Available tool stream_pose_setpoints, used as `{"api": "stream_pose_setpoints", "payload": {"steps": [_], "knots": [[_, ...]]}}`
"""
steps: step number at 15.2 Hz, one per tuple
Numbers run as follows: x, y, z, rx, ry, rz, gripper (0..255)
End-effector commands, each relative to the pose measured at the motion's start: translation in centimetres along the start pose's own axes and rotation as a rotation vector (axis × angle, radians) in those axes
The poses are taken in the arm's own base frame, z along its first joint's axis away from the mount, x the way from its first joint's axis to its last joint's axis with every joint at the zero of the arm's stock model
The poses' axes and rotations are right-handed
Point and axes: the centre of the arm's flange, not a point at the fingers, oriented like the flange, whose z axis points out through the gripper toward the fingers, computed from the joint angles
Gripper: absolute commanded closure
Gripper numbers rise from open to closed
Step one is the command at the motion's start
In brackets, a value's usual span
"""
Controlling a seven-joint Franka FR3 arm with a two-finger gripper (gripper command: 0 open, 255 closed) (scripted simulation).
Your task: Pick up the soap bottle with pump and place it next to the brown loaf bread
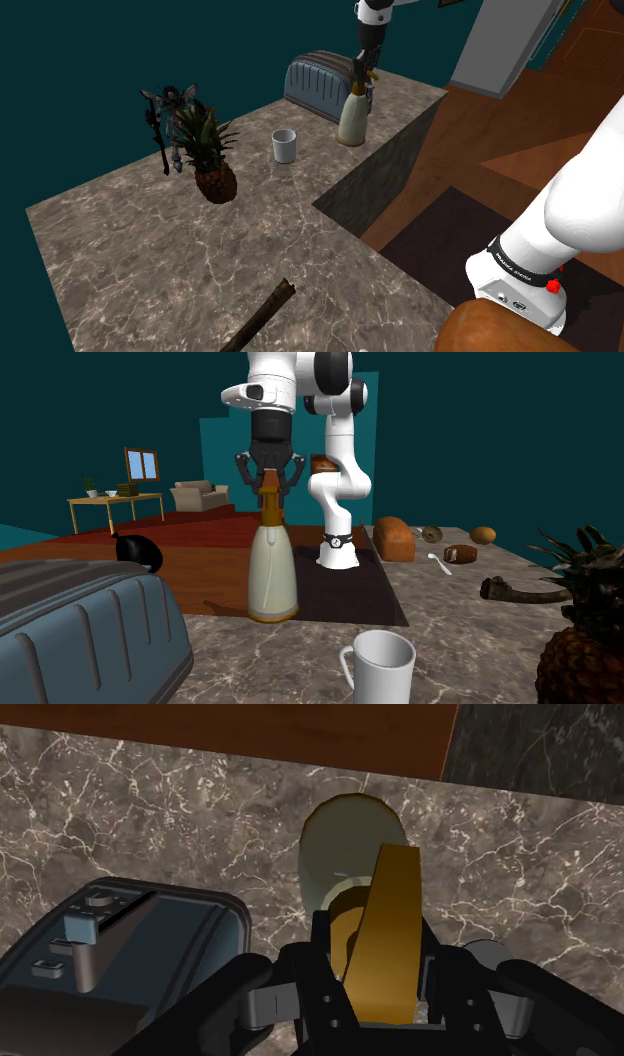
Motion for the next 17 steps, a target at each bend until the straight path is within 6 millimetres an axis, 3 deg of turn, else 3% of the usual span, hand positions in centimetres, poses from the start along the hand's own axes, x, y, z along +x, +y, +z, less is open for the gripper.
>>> {"api": "stream_pose_setpoints", "payload": {"steps": [1,17], "knots": [[0.0,0.0,-1.2,0.0,0.0,0.0,255],[0.1,0.3,-9.6,0.0,0.0,0.0,255]]}}
